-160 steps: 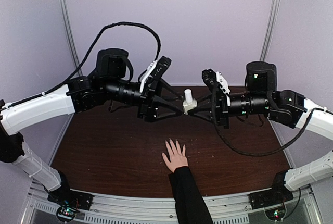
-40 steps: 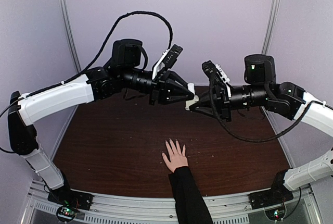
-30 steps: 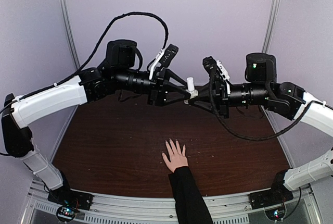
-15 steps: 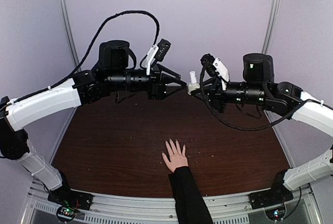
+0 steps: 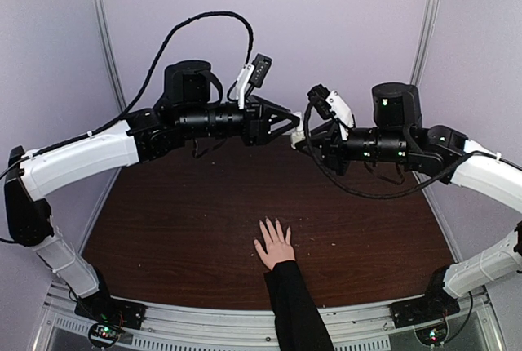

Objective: Paint the nails
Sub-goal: Screw the nail polish bottle cap onto the nail polish bottle.

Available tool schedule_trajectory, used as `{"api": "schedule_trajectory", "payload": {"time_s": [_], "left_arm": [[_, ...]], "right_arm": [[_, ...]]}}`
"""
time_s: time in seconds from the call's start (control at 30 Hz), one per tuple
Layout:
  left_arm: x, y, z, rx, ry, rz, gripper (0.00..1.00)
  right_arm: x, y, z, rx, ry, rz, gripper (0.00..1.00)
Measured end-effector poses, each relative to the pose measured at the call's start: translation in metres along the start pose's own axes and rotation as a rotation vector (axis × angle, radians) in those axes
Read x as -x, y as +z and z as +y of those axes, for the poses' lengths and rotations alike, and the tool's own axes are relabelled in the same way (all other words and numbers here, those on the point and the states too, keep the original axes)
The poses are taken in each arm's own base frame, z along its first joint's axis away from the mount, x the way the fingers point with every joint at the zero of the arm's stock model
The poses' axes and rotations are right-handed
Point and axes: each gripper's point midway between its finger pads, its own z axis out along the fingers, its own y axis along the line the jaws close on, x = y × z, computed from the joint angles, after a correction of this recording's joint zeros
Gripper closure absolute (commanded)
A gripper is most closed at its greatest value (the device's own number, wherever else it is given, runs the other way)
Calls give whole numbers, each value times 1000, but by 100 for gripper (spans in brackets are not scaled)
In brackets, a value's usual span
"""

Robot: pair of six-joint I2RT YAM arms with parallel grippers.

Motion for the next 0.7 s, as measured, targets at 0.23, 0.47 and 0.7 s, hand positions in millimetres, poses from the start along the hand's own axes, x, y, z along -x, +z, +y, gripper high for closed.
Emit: {"api": "schedule_trajectory", "payload": {"time_s": [0.23,0.47,0.7], "left_arm": [[5,4,-2,-16,-10,-14,61],[5,9,-3,-40,-18,-9,68],[-1,12,-6,-66,-25,8,91]], "right_arm": [[-3,2,1,4,4,14,100],[-4,3,1,5,4,16,100],[-3,2,1,3,4,16,100]]}}
